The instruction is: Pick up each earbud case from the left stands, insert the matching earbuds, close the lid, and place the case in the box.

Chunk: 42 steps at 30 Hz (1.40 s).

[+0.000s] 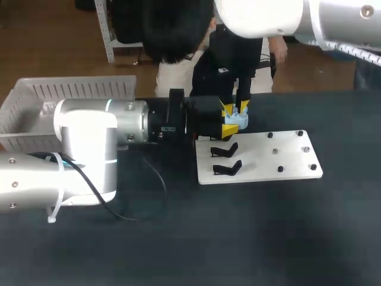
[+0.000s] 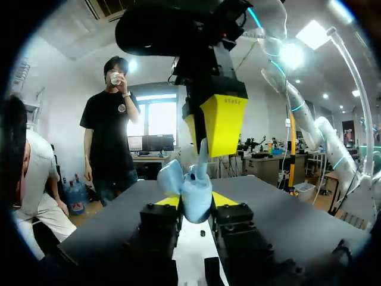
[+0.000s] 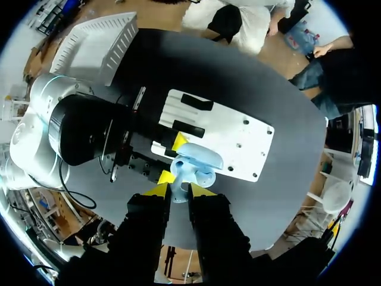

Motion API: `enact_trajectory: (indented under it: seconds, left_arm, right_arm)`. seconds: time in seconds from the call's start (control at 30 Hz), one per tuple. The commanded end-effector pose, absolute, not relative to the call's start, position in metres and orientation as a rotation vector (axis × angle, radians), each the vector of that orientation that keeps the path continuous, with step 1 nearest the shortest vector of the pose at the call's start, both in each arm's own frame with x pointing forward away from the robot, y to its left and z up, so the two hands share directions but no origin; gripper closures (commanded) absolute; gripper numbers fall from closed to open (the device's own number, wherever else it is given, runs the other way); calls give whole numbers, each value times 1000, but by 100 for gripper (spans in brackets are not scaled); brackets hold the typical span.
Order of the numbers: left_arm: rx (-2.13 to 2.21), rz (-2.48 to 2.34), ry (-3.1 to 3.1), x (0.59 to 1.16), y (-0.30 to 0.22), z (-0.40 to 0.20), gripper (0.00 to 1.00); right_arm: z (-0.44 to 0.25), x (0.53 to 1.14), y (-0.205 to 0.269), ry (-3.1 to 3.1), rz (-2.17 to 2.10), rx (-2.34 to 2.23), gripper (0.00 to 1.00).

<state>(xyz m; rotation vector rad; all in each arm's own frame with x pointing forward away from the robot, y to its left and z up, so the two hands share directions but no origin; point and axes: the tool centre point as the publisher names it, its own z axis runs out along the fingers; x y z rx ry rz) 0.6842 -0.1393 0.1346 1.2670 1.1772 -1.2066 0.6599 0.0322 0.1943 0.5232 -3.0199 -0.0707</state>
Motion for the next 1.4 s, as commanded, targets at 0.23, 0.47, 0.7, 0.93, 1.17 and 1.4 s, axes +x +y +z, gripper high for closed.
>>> enact_trajectory:
  seconds: [0.23, 0.47, 0.7, 0.93, 1.17, 1.4]
  left_arm:
    - [1264, -1204, 1174, 684, -140, 134, 100]
    - [1264, -1204, 1174, 684, -140, 134, 100]
    - [1264, -1204, 1174, 684, -140, 134, 100]
    - [1264, -1204, 1174, 684, -140, 134, 100]
    - [1264, -1204, 1174, 684, -140, 134, 100]
    - [1264, -1204, 1174, 684, -140, 134, 100]
  right_arm:
    - [191, 660, 33, -3026, -66, 521, 100]
    - [190, 660, 33, -3026, -64, 521, 100]
    - [188, 662, 34, -3025, -63, 523, 100]
    - [188, 662, 34, -3025, -63, 523, 100]
    - [189, 664, 34, -3031, -64, 522, 100]
    - [189, 665, 34, -3033, -64, 521, 100]
